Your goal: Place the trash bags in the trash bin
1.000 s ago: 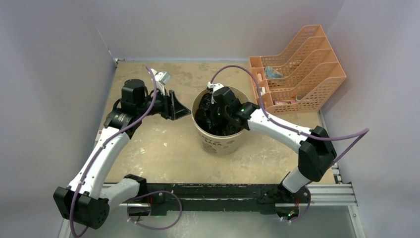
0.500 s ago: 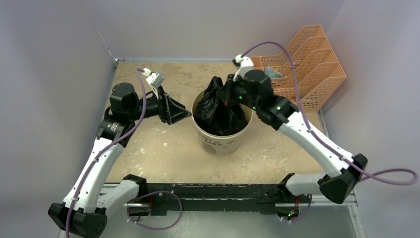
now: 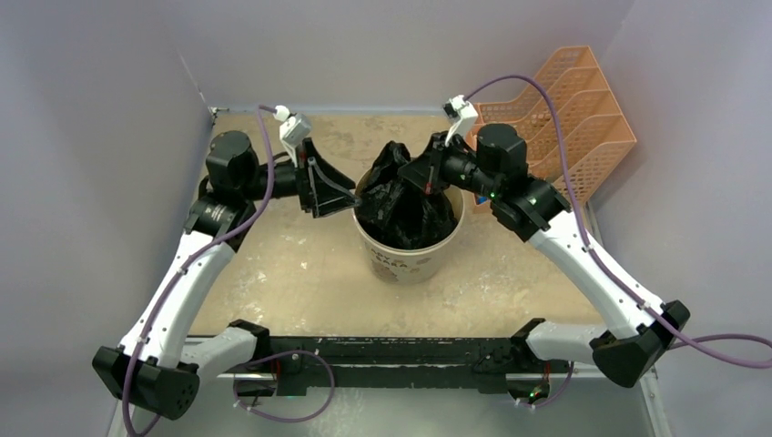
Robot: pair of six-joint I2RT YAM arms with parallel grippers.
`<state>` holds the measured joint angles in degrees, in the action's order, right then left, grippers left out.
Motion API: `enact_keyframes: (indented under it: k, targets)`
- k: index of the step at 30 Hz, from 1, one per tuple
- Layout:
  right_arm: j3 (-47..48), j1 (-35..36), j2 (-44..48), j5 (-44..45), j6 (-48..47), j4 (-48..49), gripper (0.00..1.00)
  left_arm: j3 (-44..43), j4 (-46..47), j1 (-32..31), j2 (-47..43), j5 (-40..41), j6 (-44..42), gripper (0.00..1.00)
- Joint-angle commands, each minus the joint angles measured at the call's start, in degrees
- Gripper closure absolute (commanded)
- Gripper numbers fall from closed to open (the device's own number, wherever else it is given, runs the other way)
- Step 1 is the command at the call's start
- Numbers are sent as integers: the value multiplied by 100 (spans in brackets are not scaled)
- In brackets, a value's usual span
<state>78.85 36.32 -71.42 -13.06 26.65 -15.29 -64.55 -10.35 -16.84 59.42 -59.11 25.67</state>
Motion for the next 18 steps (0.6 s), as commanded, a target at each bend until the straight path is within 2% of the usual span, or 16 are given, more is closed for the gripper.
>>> enact_keyframes:
  k: [1,11,18]
  targets:
    - [-335,-19,553,-598,270,845,100,-713,278,-275,363,-73,-613,41]
    - [-1457,-18,1216,-673,1253,2153,100,-1361,128,-1446,1344,227,-1390,41]
    - [-1998,-19,1459,-1009,1849,2899,100,-1029,494,-1590,1523,395,-1293,41]
